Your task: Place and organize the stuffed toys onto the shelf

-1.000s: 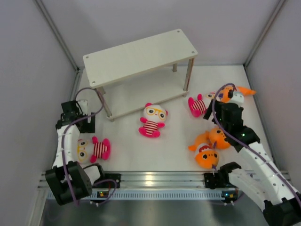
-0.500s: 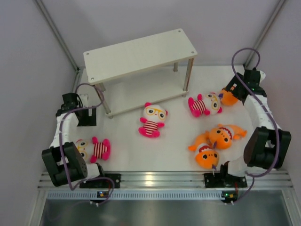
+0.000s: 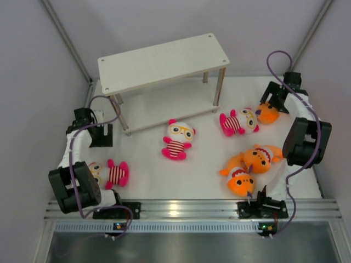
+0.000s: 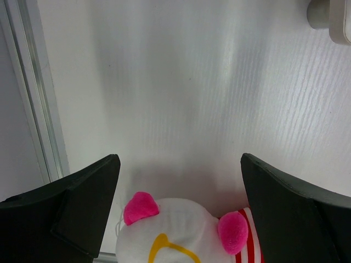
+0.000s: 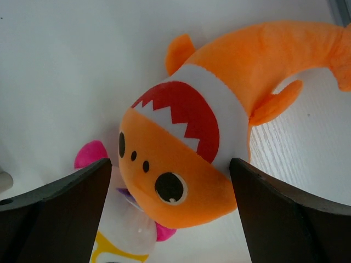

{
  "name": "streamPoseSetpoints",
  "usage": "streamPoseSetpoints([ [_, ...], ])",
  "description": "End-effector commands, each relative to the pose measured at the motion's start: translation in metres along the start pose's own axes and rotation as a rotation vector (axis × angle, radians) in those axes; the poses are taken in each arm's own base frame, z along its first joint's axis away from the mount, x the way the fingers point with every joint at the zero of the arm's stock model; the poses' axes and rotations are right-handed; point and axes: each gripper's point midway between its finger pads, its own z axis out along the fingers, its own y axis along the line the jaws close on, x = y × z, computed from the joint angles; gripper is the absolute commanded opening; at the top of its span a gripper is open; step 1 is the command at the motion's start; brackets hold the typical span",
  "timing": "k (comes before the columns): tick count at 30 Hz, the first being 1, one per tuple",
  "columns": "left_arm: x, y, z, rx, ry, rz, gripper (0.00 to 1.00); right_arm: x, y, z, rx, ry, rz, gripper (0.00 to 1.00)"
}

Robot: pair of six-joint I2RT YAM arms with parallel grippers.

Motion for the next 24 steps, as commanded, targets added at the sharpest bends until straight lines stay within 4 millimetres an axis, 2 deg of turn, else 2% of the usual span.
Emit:
streamPoseSetpoints([
  [1,-0.018,0.007,-0.012,-0.035,-0.063,0.028,0.98,0.003,-0.006,-0.012,-0.022,0.014,-0.025,0.91],
  [7,-0.020,0.016,-0.019,-0.087,-0.075,0.038,0.98,-0.015,-0.019,-0.034,0.045,-0.078,-0.059,0.92],
  [11,-0.021,0.017,-0.021,-0.093,-0.080,0.042,0.98,0.002,-0.029,-0.018,0.089,-0.011,-0.067,0.94],
  [13,-0.021,0.018,-0.022,-0.100,-0.082,0.044,0.98,0.014,-0.033,-0.003,0.099,0.033,-0.079,0.94],
  [15,-0.021,0.019,-0.023,-0.107,-0.083,0.049,0.98,0.023,-0.033,0.008,0.094,0.066,-0.083,0.89],
  [16,-0.021,0.020,-0.023,-0.110,-0.083,0.049,0.98,0.024,-0.033,0.010,0.091,0.069,-0.080,0.86],
  [19,-0.019,0.021,-0.024,-0.118,-0.079,0.049,0.98,0.022,-0.027,0.010,0.056,0.050,-0.071,0.62],
  [20,-0.019,0.021,-0.024,-0.117,-0.079,0.049,0.98,0.020,-0.025,0.007,0.047,0.036,-0.066,0.48],
  [21,-0.019,0.020,-0.023,-0.114,-0.079,0.049,0.98,0.013,-0.021,-0.002,0.028,0.004,-0.065,0.41],
  [22,-0.019,0.020,-0.023,-0.113,-0.079,0.046,0.98,0.016,-0.021,-0.004,0.022,0.001,-0.065,0.34],
  [23,-0.019,0.020,-0.023,-0.113,-0.079,0.047,0.98,0.009,-0.019,-0.008,0.013,-0.035,-0.070,0.20],
  [24,-0.019,0.020,-0.023,-0.113,-0.079,0.047,0.98,0.000,-0.016,-0.021,0.003,-0.075,-0.070,0.13],
])
